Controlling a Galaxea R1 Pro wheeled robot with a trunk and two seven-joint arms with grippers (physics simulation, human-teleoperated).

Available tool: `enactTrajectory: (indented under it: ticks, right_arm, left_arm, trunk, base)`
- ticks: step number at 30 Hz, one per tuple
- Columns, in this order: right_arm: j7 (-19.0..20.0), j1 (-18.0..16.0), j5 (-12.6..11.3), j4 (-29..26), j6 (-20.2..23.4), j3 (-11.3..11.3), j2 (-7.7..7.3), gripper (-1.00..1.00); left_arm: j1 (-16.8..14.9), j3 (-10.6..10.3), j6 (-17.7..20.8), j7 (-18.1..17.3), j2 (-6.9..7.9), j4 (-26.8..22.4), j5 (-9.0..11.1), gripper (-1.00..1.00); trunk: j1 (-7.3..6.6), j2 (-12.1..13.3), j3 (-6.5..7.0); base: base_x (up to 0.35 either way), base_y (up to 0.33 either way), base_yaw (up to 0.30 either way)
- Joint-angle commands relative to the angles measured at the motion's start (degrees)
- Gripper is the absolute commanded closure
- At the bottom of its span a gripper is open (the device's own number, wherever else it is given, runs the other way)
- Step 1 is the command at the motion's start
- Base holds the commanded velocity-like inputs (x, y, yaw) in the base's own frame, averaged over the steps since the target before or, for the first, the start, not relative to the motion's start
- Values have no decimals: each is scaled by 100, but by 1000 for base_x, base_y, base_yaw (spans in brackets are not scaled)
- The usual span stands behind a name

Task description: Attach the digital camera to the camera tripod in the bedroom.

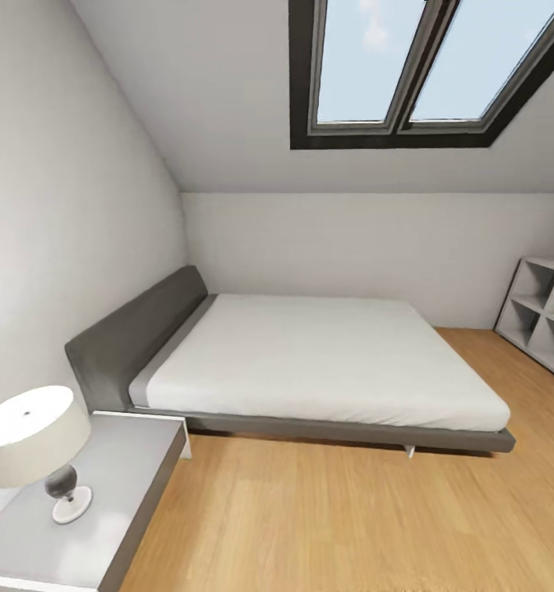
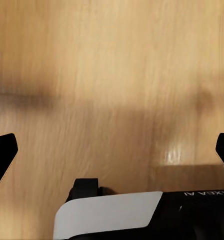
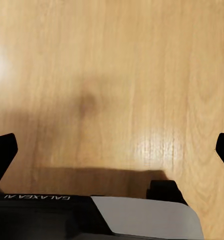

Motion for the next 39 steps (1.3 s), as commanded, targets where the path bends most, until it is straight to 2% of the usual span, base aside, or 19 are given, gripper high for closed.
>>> enactTrajectory:
  ticks: [1, 3, 6, 39]
  right_arm:
    - [8, -2, -5, -89, 7, -4, 2, -100]
    - [-25, -2, -4, -324, 7, -3, 8, -100]
    - [-34, -2, -4, -371, 4, -2, 10, -100]
    - [-37, -2, 14, -367, -86, 14, -32, -100]
  left_arm:
    - [1, -5, -15, -2, 1, -48, -6, -100]
    - [1, -8, -20, -3, -5, -121, -8, -100]
    - [1, -9, -20, -3, -5, -162, -8, -100]
    - [1, 28, -21, 6, -8, -98, -1, -100]
  trunk:
    - [0, -3, -5]
    - [0, -3, -5]
    - [0, -3, -5]
    - [0, -3, -5]
  base:
    - [0, 0, -253]
    - [0, 0, -253]
    - [0, 0, -253]
    - [0, 0, -253]
